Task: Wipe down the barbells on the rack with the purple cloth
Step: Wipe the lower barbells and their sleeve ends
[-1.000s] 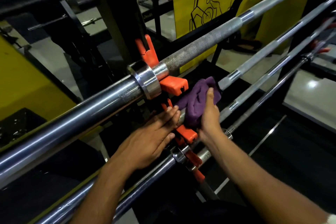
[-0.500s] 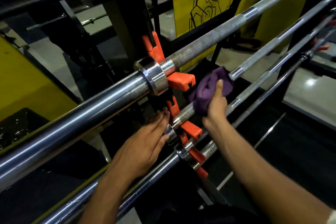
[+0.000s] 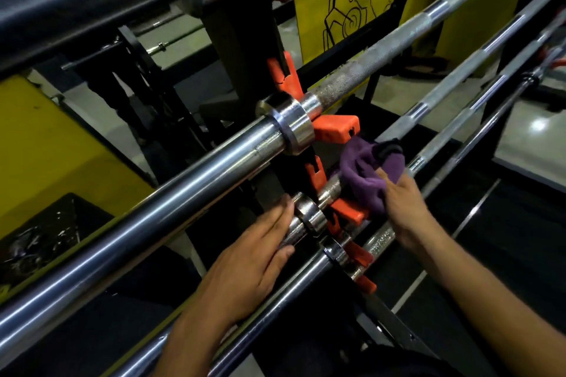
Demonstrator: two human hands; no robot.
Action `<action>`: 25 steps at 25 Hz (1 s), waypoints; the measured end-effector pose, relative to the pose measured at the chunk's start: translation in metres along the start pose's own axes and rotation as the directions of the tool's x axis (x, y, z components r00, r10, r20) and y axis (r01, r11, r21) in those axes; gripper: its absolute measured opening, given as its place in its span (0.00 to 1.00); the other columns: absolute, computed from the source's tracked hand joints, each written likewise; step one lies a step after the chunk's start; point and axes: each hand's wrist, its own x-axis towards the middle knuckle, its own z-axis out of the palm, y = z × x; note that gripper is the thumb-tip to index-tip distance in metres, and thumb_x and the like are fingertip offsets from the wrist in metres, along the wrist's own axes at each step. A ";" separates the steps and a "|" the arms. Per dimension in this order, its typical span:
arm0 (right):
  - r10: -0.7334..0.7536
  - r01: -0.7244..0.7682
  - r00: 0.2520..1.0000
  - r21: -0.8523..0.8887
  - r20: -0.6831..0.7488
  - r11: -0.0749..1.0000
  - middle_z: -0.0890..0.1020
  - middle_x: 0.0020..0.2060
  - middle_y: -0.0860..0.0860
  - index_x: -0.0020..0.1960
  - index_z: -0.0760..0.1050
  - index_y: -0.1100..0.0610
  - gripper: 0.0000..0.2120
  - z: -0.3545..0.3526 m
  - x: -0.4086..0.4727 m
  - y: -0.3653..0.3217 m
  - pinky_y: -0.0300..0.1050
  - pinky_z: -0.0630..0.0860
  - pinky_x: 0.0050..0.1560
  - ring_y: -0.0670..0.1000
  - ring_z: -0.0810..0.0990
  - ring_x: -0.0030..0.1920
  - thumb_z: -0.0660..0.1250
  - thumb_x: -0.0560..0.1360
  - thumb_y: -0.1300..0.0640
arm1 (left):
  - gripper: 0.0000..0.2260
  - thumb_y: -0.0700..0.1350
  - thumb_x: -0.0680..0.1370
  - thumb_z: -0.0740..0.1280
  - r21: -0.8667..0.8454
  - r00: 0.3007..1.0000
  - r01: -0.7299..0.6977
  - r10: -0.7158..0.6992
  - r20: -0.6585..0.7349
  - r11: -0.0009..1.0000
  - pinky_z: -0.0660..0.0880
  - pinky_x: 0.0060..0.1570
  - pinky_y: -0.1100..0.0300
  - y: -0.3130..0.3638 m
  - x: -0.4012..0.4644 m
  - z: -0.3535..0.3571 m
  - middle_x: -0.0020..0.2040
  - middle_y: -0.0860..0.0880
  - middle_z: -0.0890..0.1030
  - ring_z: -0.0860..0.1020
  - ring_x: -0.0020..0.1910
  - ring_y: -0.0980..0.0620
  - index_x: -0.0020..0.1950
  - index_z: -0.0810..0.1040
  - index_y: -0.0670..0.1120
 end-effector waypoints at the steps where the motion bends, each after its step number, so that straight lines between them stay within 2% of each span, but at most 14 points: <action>1: -0.066 0.064 0.998 -0.077 -0.021 0.995 0.87 0.42 0.47 0.59 0.79 0.59 0.08 -0.007 -0.010 -0.003 0.39 0.79 0.42 0.47 0.85 0.45 0.65 0.82 0.60 | 0.29 0.64 0.81 0.47 -0.027 1.000 0.023 -0.022 0.006 0.999 0.61 0.74 0.61 -0.004 -0.014 -0.005 0.79 0.68 0.43 0.48 0.77 0.68 0.80 0.41 0.63; 3: -0.269 0.249 0.963 -0.318 -0.019 0.915 0.86 0.43 0.45 0.57 0.79 0.57 0.07 -0.020 -0.036 -0.015 0.40 0.78 0.45 0.46 0.84 0.44 0.67 0.81 0.59 | 0.29 0.66 0.80 0.48 -0.085 0.998 0.054 -0.054 0.013 0.995 0.59 0.70 0.67 -0.013 -0.043 -0.015 0.78 0.70 0.45 0.50 0.76 0.71 0.80 0.43 0.65; 5: -0.427 0.462 0.882 -0.543 0.200 0.701 0.82 0.50 0.47 0.59 0.78 0.55 0.10 -0.023 -0.061 -0.030 0.43 0.76 0.52 0.48 0.81 0.50 0.70 0.78 0.57 | 0.28 0.66 0.80 0.50 -0.099 0.998 0.061 -0.062 0.000 0.993 0.57 0.69 0.74 -0.024 -0.061 -0.020 0.78 0.71 0.49 0.53 0.75 0.71 0.80 0.48 0.65; 7: -0.419 0.616 0.778 -0.701 0.469 0.359 0.76 0.59 0.48 0.64 0.76 0.53 0.17 0.000 -0.074 -0.035 0.44 0.72 0.58 0.49 0.75 0.57 0.69 0.78 0.49 | 0.27 0.64 0.80 0.51 -0.080 0.997 0.073 -0.073 -0.005 0.994 0.55 0.68 0.78 -0.034 -0.078 -0.020 0.77 0.72 0.53 0.56 0.75 0.72 0.80 0.53 0.63; 8: -0.393 0.635 0.745 -0.754 0.539 0.171 0.74 0.63 0.50 0.66 0.75 0.54 0.22 0.015 -0.074 -0.032 0.49 0.71 0.59 0.52 0.74 0.59 0.66 0.77 0.42 | 0.27 0.63 0.81 0.51 -0.061 0.998 0.067 -0.067 -0.001 0.996 0.55 0.68 0.78 -0.036 -0.082 -0.018 0.77 0.71 0.54 0.56 0.74 0.72 0.80 0.54 0.62; 9: -0.377 0.620 0.737 -0.783 0.561 0.046 0.74 0.64 0.51 0.66 0.75 0.55 0.28 0.028 -0.069 -0.031 0.54 0.71 0.58 0.55 0.73 0.60 0.62 0.77 0.35 | 0.27 0.63 0.81 0.50 -0.049 0.998 0.067 -0.066 0.003 0.997 0.57 0.68 0.76 -0.038 -0.079 -0.014 0.77 0.70 0.55 0.57 0.74 0.72 0.80 0.54 0.61; 10: -0.365 0.586 0.751 -0.810 0.550 -0.016 0.75 0.63 0.52 0.65 0.75 0.56 0.33 0.039 -0.065 -0.030 0.55 0.71 0.56 0.57 0.73 0.59 0.58 0.75 0.31 | 0.27 0.63 0.81 0.50 -0.053 0.998 0.065 -0.065 -0.006 0.997 0.59 0.69 0.74 -0.040 -0.076 -0.010 0.78 0.69 0.55 0.57 0.74 0.71 0.80 0.55 0.61; 13: -0.325 0.516 0.792 -0.851 0.517 -0.095 0.74 0.55 0.52 0.61 0.75 0.56 0.37 0.052 -0.062 -0.035 0.54 0.73 0.51 0.56 0.75 0.53 0.52 0.75 0.26 | 0.27 0.62 0.81 0.50 -0.018 0.998 0.032 -0.033 -0.046 0.999 0.61 0.68 0.71 -0.042 -0.075 -0.007 0.79 0.65 0.57 0.59 0.74 0.69 0.81 0.56 0.59; 15: -0.261 0.508 0.818 -0.856 0.513 -0.089 0.74 0.51 0.52 0.57 0.76 0.56 0.35 0.054 -0.068 -0.045 0.55 0.76 0.52 0.56 0.77 0.50 0.52 0.74 0.26 | 0.27 0.61 0.81 0.50 0.019 0.998 0.031 -0.030 -0.053 0.999 0.59 0.68 0.73 -0.042 -0.074 -0.006 0.79 0.62 0.59 0.60 0.74 0.67 0.81 0.58 0.57; 18: -0.122 0.469 0.873 -0.882 0.472 -0.053 0.79 0.51 0.59 0.54 0.75 0.59 0.28 0.066 -0.074 -0.065 0.54 0.78 0.51 0.62 0.80 0.51 0.60 0.77 0.34 | 0.25 0.57 0.84 0.56 0.033 0.998 0.020 -0.018 -0.058 0.999 0.53 0.68 0.76 -0.041 -0.075 -0.008 0.78 0.62 0.57 0.59 0.74 0.67 0.81 0.57 0.56; 21: 0.100 0.488 0.873 -0.862 0.478 -0.139 0.81 0.47 0.59 0.47 0.72 0.59 0.20 0.071 -0.072 -0.093 0.49 0.75 0.47 0.61 0.81 0.50 0.66 0.79 0.40 | 0.26 0.53 0.84 0.58 -0.011 0.998 0.028 -0.028 -0.048 1.000 0.52 0.67 0.75 -0.039 -0.076 -0.011 0.77 0.65 0.52 0.55 0.73 0.68 0.81 0.54 0.58; 23: 0.235 0.485 0.866 -0.855 0.441 -0.182 0.82 0.48 0.58 0.47 0.73 0.59 0.21 0.070 -0.070 -0.109 0.47 0.74 0.45 0.58 0.80 0.47 0.66 0.78 0.39 | 0.26 0.53 0.84 0.58 -0.018 0.998 0.022 -0.023 -0.052 1.000 0.52 0.67 0.74 -0.038 -0.075 -0.012 0.77 0.66 0.51 0.55 0.73 0.69 0.81 0.53 0.58; 25: 0.315 0.470 0.862 -0.860 0.398 -0.198 0.82 0.47 0.56 0.50 0.76 0.61 0.23 0.069 -0.078 -0.121 0.43 0.71 0.38 0.52 0.79 0.42 0.66 0.78 0.39 | 0.26 0.53 0.84 0.59 -0.034 0.998 0.027 -0.029 -0.056 0.999 0.53 0.66 0.74 -0.039 -0.076 -0.013 0.76 0.66 0.52 0.56 0.73 0.68 0.81 0.55 0.58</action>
